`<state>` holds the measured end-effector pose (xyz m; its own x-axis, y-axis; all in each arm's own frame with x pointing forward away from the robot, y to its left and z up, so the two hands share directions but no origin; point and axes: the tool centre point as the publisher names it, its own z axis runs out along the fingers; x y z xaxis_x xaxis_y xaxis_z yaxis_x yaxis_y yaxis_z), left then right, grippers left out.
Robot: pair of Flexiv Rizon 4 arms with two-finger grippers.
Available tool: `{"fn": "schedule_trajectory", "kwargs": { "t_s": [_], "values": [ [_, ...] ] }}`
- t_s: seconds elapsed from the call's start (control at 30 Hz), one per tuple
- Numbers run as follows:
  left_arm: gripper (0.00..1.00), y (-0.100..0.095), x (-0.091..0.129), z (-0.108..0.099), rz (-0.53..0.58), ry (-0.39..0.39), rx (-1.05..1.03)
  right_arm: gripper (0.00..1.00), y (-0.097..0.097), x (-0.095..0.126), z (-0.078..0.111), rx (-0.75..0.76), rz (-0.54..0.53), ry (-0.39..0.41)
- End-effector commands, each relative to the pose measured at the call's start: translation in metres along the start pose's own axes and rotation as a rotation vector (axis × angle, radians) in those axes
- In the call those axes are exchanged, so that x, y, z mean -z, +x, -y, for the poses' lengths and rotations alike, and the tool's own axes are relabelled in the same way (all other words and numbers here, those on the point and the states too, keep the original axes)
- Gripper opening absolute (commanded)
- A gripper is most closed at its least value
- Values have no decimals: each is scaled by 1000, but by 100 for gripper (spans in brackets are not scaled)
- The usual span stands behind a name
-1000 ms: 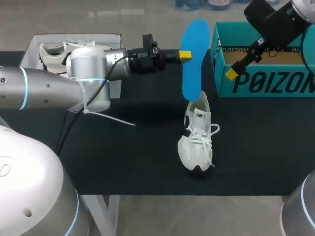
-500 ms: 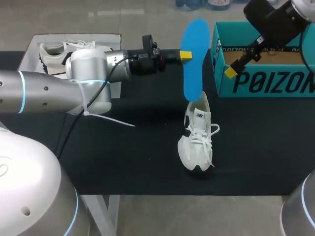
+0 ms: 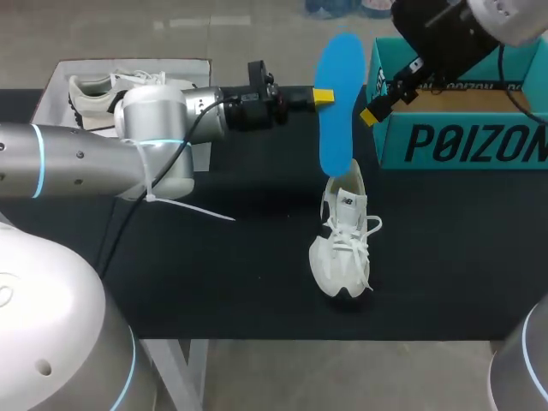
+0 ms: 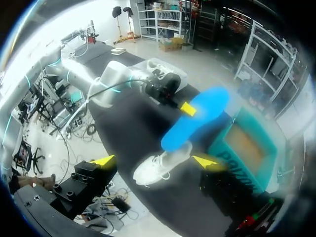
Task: Take the shoe out of the shoebox, open the shoe tongue, remove and reinsert the insole, then place the shoe into the shoebox
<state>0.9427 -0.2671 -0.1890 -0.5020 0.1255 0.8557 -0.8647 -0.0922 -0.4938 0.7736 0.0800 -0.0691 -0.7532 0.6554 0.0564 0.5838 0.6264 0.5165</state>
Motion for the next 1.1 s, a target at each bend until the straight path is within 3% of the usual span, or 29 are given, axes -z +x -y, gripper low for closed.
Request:
{"fn": "schedule_trajectory", "kwargs": {
  "t_s": [0.03,0.2,1.1],
  "values": [
    [0,1,0,-1,4,1,0,100,-4,7,10,-28,25,7],
    [0,1,0,-1,4,1,0,100,-9,16,21,-49,16,1],
    [0,1,0,-1,4,1,0,100,-4,16,19,-32,4,8]
  ]
}}
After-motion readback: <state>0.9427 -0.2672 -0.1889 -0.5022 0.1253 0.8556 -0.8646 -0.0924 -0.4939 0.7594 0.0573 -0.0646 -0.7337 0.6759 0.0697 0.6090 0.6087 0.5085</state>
